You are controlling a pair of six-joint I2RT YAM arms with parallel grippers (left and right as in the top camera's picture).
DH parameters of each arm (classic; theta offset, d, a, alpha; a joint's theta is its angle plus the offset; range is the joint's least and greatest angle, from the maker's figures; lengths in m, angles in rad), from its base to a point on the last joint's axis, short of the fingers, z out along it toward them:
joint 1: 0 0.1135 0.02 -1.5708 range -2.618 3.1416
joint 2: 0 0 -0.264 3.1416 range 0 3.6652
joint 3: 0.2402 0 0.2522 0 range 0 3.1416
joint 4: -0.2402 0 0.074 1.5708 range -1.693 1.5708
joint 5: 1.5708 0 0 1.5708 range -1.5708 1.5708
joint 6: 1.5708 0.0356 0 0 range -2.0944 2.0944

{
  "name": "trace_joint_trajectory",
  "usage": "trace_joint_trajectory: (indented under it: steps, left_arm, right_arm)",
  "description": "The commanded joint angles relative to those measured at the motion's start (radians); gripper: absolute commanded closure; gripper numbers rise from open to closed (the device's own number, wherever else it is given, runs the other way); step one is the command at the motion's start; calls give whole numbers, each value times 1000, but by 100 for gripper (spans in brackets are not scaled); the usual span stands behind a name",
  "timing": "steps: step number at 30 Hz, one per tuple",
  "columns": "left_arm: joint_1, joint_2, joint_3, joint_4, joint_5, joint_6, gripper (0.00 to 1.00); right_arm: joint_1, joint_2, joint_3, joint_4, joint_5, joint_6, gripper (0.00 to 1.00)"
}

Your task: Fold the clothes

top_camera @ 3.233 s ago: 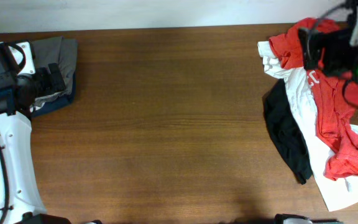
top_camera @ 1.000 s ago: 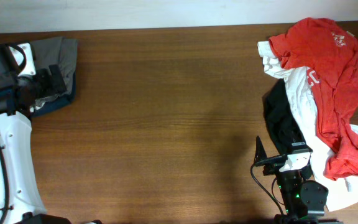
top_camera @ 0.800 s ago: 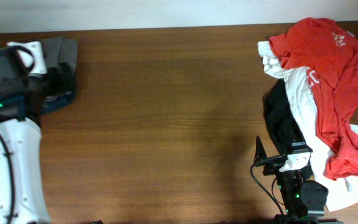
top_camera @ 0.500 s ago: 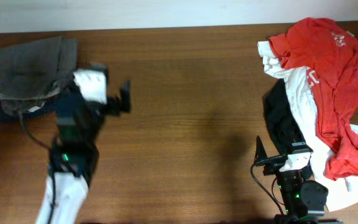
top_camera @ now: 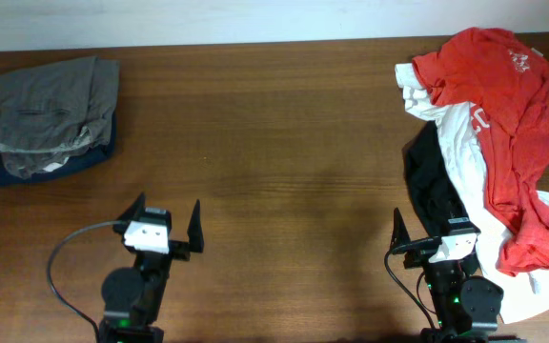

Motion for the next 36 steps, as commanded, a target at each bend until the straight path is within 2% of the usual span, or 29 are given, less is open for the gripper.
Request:
trace_joint_trajectory:
  steps: [1,5,14,19,36]
  left_arm:
    - [18,-108,-68,-31,-17,-11,1]
    - [43,-175,-68,-100,-13,-11,1]
    - [123,-391,-68,-395,0,-14,1]
    - [124,-477,-68,-399,-6,-14,1]
    - [124,-476,-68,-399,-9,-14,1]
  right_arm:
    - [9,-9,-5,-7,9,9,1]
    - [9,-9,-5,-7,9,9,1]
    - [9,-9,-5,-7,9,9,2]
    - [9,-9,-5,-7,9,8,2]
    - [9,-9,-5,-7,9,8,1]
